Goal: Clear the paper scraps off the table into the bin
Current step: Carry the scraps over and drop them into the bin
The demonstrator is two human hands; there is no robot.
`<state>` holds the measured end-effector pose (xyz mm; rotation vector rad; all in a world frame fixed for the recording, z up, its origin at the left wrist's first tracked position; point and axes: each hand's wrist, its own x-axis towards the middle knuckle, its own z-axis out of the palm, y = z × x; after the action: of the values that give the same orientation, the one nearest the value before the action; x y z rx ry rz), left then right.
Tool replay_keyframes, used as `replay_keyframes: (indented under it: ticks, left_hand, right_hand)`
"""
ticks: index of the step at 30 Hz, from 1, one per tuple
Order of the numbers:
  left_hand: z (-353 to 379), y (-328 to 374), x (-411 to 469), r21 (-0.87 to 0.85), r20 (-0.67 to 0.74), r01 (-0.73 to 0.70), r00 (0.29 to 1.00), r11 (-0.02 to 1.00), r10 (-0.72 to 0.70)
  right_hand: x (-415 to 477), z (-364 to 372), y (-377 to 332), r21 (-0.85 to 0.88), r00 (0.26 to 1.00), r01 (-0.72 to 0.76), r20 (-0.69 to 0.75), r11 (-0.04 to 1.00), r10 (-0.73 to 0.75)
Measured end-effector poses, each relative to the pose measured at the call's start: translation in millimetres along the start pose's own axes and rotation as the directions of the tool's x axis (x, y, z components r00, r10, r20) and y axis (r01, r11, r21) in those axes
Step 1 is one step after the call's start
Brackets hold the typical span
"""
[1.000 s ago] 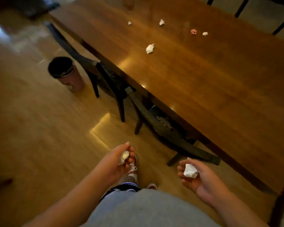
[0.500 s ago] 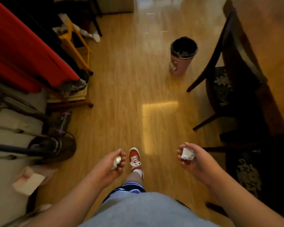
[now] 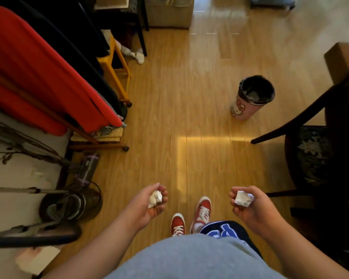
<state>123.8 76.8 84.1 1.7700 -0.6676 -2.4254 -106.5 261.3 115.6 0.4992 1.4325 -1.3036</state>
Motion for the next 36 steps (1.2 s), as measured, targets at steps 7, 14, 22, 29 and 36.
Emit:
replay_keyframes:
  ticks: [7, 14, 22, 29, 36]
  left_hand:
    - [55.6, 115.1, 51.1, 0.0, 0.086, -0.071, 0.994, 0.997, 0.071]
    - [77.2, 239.5, 102.0, -0.053, -0.019, -0.08, 0.997, 0.995, 0.079]
    - [61.7, 339.5, 138.2, -0.205, -0.169, -0.091, 0.984, 0.974, 0.057]
    - [52.4, 453.1, 210.4, -0.239, -0.16, -0.061, 0.987, 0.969, 0.023]
    - [87.5, 599.2, 288.2, -0.068, -0.059, -0.026, 0.998, 0.997, 0.022]
  right_hand:
    - [67.1, 20.6, -63.6, -0.022, 0.998, -0.023, -0.065, 1.0, 0.021]
    - [153.4, 95.2, -165.1, -0.049, 0.996, -0.089, -0.024, 0.995, 0.088]
    - [226.7, 234.6, -289.0, -0.125, 0.99, -0.058, 0.123, 0.99, 0.073]
    - [292.0, 352.2, -375.1, -0.141, 0.972, -0.011, 0.23, 0.99, 0.044]
    - [336.9, 391.8, -440.2, 0.02, 0.998, 0.0, 0.07, 1.0, -0.001]
